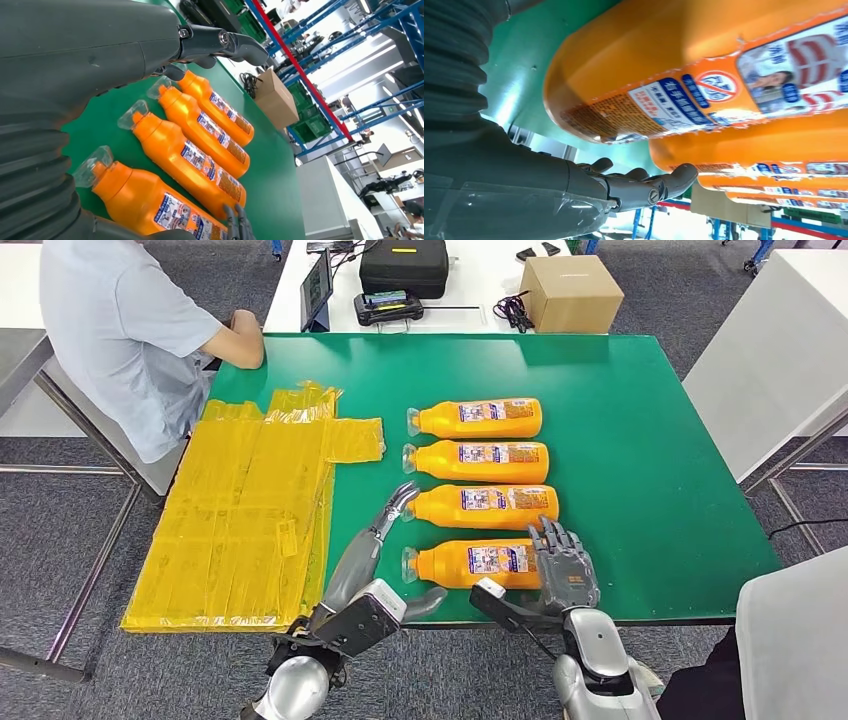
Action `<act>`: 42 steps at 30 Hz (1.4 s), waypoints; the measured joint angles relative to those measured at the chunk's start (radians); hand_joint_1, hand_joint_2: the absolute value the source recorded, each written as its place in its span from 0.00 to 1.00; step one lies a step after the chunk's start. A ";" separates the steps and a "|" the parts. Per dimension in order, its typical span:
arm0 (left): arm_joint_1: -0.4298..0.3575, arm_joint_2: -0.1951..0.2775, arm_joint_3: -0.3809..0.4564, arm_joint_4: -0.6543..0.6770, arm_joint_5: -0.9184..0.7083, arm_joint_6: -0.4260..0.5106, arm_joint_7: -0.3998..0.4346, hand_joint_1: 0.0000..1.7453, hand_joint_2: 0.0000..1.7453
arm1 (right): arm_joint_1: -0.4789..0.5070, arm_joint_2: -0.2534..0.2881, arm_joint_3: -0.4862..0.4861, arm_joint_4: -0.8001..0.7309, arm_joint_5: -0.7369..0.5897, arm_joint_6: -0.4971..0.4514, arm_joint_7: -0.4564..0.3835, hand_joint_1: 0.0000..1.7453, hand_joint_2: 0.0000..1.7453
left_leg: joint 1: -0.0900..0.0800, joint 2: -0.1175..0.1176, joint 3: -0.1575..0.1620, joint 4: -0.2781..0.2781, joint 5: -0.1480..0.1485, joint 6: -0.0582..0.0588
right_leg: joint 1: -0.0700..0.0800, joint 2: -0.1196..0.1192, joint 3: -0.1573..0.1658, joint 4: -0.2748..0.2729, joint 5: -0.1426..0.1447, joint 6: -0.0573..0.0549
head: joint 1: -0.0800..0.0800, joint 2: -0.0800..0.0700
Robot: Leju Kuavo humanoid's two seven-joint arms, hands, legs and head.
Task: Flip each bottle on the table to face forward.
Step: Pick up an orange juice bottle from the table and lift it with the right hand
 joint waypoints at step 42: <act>-0.061 0.000 -0.068 0.076 0.074 -0.022 -0.027 0.00 1.00 | -0.109 -0.031 0.031 0.248 -0.136 0.032 -0.052 1.00 1.00 | 0.000 0.001 0.013 0.000 0.000 0.000 | 0.000 0.000 0.010 -0.001 0.000 0.000 | 0.000 0.000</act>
